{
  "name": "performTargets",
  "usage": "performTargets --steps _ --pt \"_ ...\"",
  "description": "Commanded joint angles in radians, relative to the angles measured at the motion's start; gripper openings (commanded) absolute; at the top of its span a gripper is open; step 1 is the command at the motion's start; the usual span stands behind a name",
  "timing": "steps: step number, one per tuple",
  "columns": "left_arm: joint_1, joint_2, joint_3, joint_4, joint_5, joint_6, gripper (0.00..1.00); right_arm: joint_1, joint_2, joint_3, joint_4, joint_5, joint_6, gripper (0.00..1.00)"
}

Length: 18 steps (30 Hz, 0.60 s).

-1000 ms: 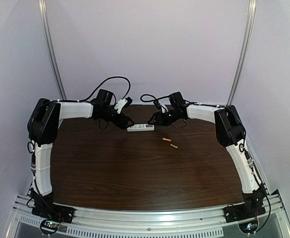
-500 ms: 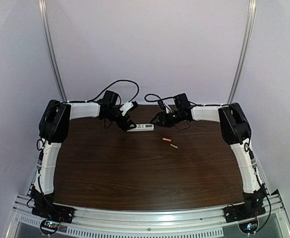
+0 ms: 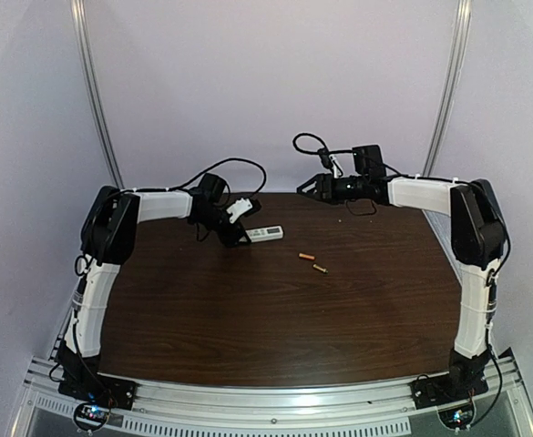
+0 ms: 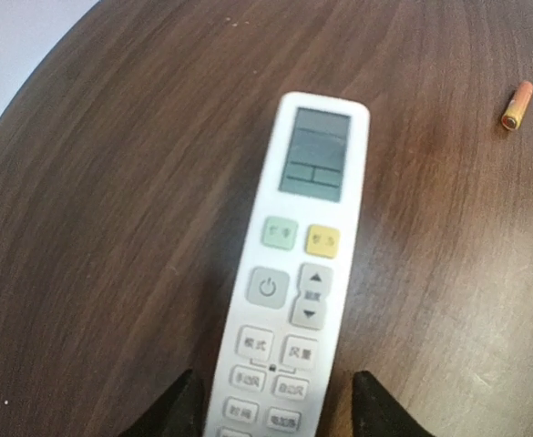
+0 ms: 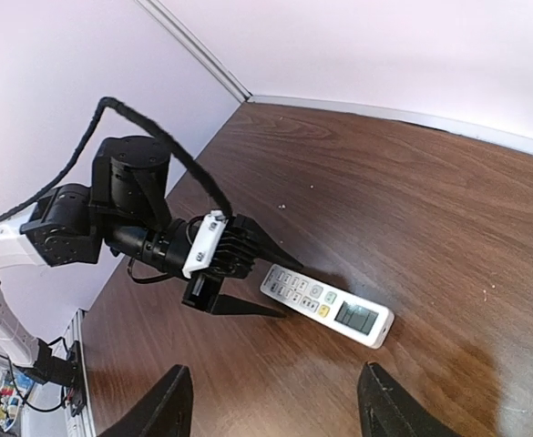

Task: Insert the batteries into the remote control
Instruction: Pick up the remote control from the center of the board.

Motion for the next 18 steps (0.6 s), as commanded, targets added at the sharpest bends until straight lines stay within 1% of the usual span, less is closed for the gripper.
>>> performTargets --steps 1,5,9,12,13,15,18 --pt "-0.035 0.015 -0.021 -0.035 -0.070 0.041 0.50 -0.015 -0.107 -0.117 0.050 0.002 -0.002 0.63" --pt "-0.039 -0.025 -0.083 -0.024 -0.080 0.021 0.36 -0.023 -0.206 -0.198 0.051 0.015 -0.016 0.63" --pt "-0.051 -0.074 -0.162 0.015 -0.130 -0.027 0.24 -0.026 -0.303 -0.275 0.055 0.038 -0.026 0.63" --pt "-0.048 -0.142 -0.232 0.045 -0.165 -0.135 0.16 -0.026 -0.368 -0.327 0.057 0.049 -0.034 0.65" --pt "-0.047 -0.184 -0.271 0.066 -0.151 -0.168 0.14 -0.026 -0.388 -0.345 0.054 0.050 -0.041 0.65" --pt "-0.047 -0.277 -0.363 0.114 -0.079 -0.225 0.13 -0.024 -0.429 -0.385 0.055 0.050 -0.053 0.66" --pt "-0.048 -0.408 -0.488 0.167 0.101 -0.294 0.13 -0.009 -0.487 -0.435 0.056 0.034 -0.090 0.68"
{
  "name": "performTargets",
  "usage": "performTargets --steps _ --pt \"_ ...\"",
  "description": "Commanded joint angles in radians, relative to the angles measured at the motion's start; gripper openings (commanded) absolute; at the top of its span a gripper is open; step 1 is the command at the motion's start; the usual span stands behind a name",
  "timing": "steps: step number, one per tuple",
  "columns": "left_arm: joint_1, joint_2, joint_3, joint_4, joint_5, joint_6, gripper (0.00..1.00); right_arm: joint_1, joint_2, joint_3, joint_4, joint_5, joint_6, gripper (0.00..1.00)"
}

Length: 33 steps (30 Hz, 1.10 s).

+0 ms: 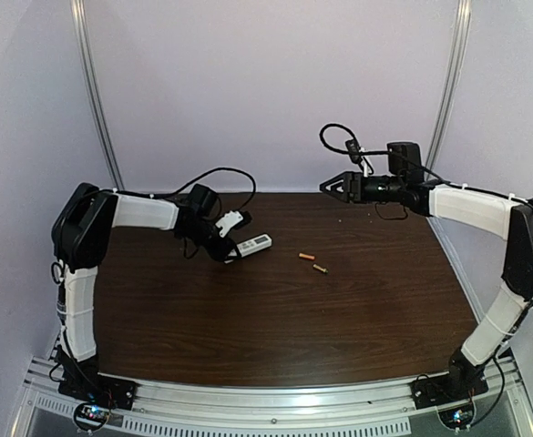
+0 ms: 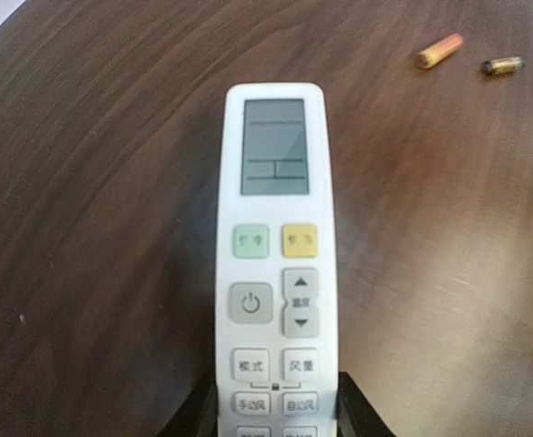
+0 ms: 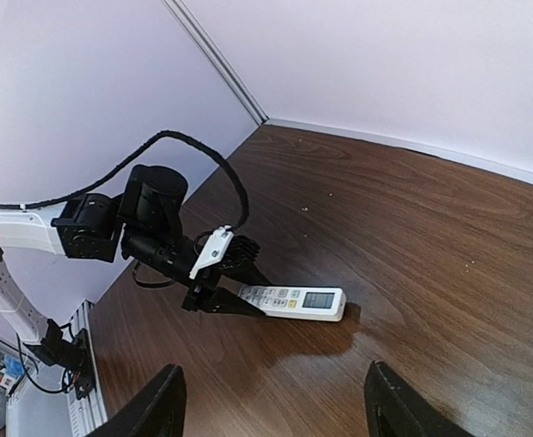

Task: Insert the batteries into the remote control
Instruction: Pick up the remote control from the center of the board, then pass from the left arm to the right

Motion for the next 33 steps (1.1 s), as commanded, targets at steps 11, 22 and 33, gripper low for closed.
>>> performTargets --steps 11,22,33 --pt "-0.109 -0.478 -0.279 -0.026 0.583 -0.272 0.10 0.312 -0.435 -0.244 -0.168 0.163 -0.483 0.77" --pt "-0.182 -0.690 -0.381 -0.128 0.937 -0.244 0.09 0.560 -0.639 -0.247 -0.399 0.267 -0.541 0.77" --pt "-0.368 -0.651 -0.367 -0.157 1.043 -0.236 0.10 0.831 -0.545 -0.082 -0.653 0.518 -0.668 0.74"
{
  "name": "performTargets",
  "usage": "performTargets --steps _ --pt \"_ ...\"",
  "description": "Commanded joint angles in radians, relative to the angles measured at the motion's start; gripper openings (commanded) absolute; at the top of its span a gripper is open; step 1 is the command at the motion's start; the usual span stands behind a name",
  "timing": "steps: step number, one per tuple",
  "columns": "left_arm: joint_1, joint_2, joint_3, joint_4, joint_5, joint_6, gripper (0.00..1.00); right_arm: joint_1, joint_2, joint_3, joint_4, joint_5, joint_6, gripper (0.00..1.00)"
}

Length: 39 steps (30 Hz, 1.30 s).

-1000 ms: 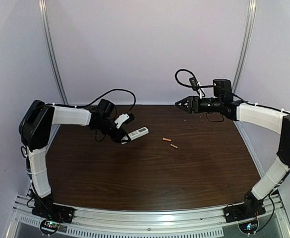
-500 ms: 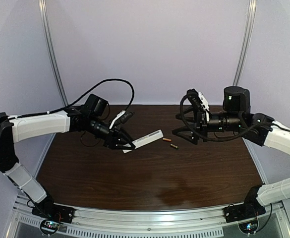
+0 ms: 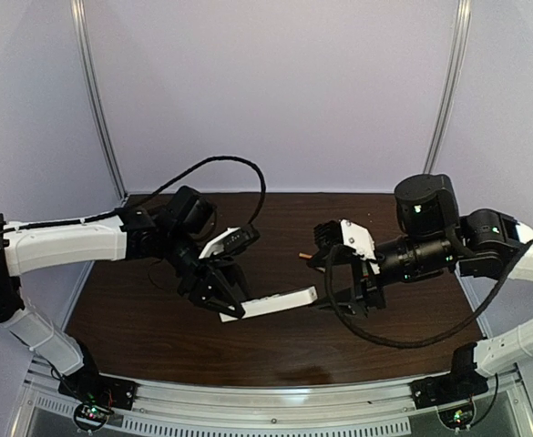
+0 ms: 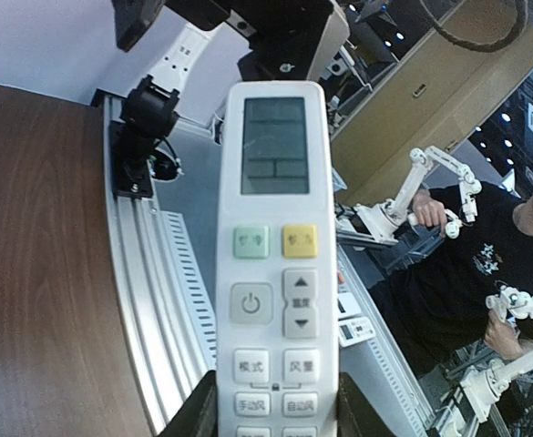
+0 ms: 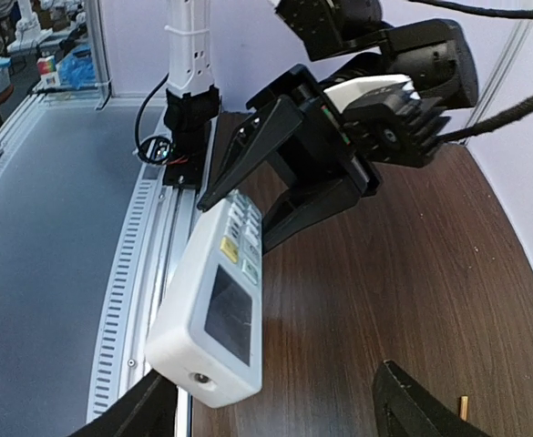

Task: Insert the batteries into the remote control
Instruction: Pass from the left arm to the right

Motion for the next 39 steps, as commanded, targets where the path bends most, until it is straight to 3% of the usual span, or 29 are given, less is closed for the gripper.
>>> performTargets --steps 1,11,17,22,27,28,34,36,39 --pt "-0.036 0.023 0.011 -0.018 0.084 0.015 0.10 0.079 0.049 0.067 -0.136 0.136 -0.066 0.73" --pt "-0.053 0.074 0.040 -0.019 0.123 -0.002 0.10 0.254 0.168 0.181 -0.242 0.335 -0.112 0.61" --pt "-0.053 0.101 0.050 -0.019 0.127 -0.015 0.08 0.323 0.225 0.210 -0.280 0.469 -0.126 0.45" --pt "-0.052 0.112 0.053 -0.019 0.135 -0.019 0.08 0.341 0.237 0.204 -0.284 0.520 -0.128 0.37" --pt "-0.052 0.117 0.054 -0.024 0.126 -0.020 0.08 0.342 0.231 0.205 -0.280 0.530 -0.115 0.19" --pt "-0.053 0.116 0.055 -0.024 0.119 -0.020 0.11 0.343 0.233 0.205 -0.277 0.529 -0.110 0.15" --pt "-0.035 0.112 0.079 -0.030 0.056 -0.024 0.67 0.331 0.241 0.195 -0.251 0.492 -0.044 0.03" --pt "0.003 0.086 0.086 -0.024 0.015 -0.028 0.78 0.310 0.224 0.181 -0.225 0.457 -0.008 0.01" --pt "0.073 0.006 0.063 0.088 -0.078 -0.136 0.87 0.253 0.188 0.156 -0.162 0.354 0.059 0.00"
